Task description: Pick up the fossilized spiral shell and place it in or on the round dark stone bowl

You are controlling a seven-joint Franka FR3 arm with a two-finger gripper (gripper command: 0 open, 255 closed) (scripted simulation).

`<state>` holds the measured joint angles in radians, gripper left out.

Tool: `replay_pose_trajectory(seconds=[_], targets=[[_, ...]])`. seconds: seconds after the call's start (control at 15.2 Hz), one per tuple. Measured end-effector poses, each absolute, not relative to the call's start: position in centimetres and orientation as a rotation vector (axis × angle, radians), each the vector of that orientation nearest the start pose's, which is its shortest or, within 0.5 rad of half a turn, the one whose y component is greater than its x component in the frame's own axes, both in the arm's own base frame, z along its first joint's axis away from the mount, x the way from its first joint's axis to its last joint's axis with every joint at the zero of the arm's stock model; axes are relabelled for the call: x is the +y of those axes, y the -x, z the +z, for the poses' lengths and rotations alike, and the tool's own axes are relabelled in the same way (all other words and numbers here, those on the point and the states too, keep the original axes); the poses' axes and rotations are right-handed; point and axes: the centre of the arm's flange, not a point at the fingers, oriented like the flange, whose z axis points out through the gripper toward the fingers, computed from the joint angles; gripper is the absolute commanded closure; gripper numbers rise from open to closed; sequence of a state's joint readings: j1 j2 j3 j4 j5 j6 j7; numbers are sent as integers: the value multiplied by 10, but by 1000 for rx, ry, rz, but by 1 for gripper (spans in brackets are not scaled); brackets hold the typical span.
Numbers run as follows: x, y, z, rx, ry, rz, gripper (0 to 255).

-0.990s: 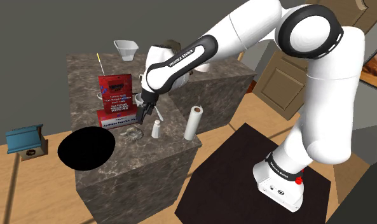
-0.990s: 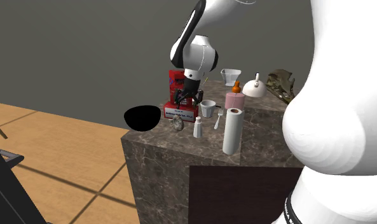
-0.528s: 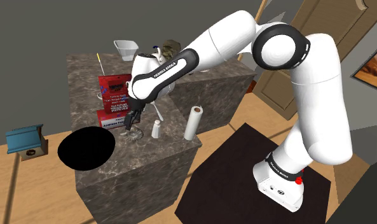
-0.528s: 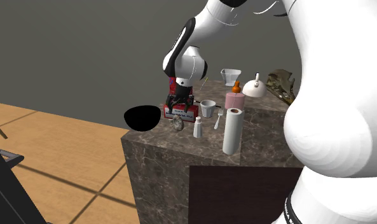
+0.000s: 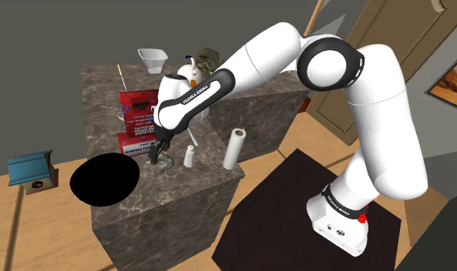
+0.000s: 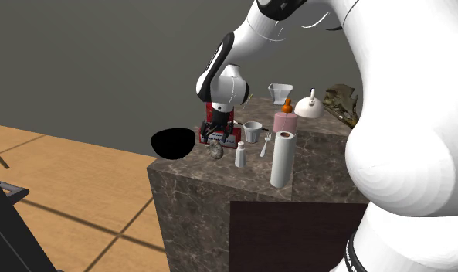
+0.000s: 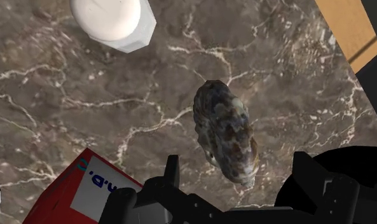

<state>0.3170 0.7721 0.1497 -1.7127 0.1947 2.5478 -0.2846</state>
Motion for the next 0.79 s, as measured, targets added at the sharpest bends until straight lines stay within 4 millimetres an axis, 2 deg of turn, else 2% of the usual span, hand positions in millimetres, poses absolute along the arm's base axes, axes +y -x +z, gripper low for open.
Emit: replay_pose_trajectory(seconds=[0.2,0.26,0.79], targets=[[293,-608,151,-789,2810,-66,0],[293,-608,151,-789,2810,-66,255],[293,-608,151,-789,2811,-67,255]])
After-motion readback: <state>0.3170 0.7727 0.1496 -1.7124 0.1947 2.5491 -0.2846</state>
